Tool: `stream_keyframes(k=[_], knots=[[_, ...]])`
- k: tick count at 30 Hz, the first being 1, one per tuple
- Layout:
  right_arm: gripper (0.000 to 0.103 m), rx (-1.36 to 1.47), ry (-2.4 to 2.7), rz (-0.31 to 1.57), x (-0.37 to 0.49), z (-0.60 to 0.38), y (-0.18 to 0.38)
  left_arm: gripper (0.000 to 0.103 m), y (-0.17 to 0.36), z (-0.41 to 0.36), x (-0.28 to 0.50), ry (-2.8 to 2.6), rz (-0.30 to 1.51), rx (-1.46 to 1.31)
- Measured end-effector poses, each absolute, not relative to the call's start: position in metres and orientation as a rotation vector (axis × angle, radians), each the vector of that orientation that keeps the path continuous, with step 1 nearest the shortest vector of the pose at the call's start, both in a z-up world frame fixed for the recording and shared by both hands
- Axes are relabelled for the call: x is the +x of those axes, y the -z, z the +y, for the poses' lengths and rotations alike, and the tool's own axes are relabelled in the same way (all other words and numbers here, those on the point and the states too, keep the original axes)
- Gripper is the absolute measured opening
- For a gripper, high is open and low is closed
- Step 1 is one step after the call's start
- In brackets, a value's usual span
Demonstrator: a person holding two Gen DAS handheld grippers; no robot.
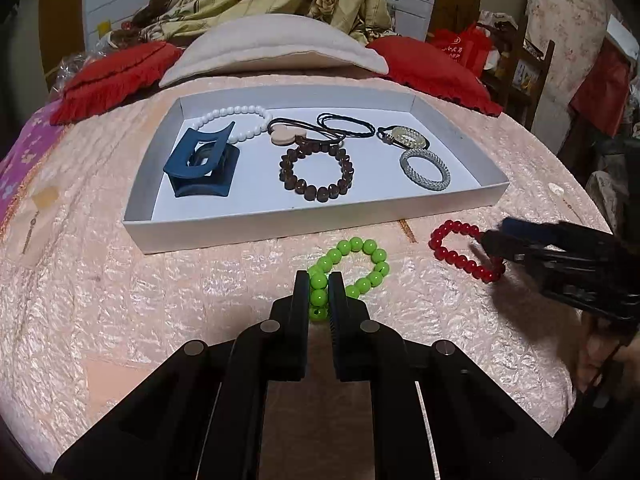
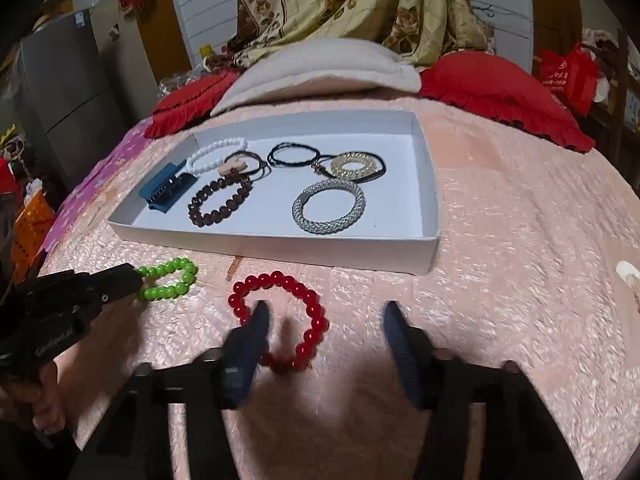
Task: Organize jewelry
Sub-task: 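Grasp the green-bead bracelet with the left tool while the right tool grasps the red-bead bracelet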
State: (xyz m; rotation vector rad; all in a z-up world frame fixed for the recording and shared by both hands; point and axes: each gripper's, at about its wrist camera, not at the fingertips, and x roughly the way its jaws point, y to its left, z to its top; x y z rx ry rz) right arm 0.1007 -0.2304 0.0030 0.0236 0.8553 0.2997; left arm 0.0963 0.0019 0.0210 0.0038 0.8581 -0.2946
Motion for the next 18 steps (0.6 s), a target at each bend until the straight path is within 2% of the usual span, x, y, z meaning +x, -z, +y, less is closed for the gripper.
stream_keyframes(k=[7, 11, 13, 15, 18], knots=[[0.027, -0.122, -0.321, 0.867, 0.106, -0.204, 0.005, 0.007, -0.021, 0.004, 0.096, 0.293, 0.863, -0.004], [0.024, -0.159, -0.328, 0.865, 0.103, -0.2, 0.006, 0.007, -0.019, 0.004, 0.096, 0.289, 0.866, 0.002], [0.012, -0.181, -0.328, 0.865, 0.102, -0.197, 0.006, 0.007, -0.019, 0.004, 0.096, 0.288, 0.866, -0.003], [0.009, -0.202, -0.319, 0.86, 0.099, -0.195, 0.005, 0.007, -0.021, 0.006, 0.097, 0.288, 0.861, -0.012], [0.009, -0.153, -0.332, 0.855, 0.096, -0.2, 0.004, 0.007, -0.024, 0.01, 0.096, 0.291, 0.852, -0.031]])
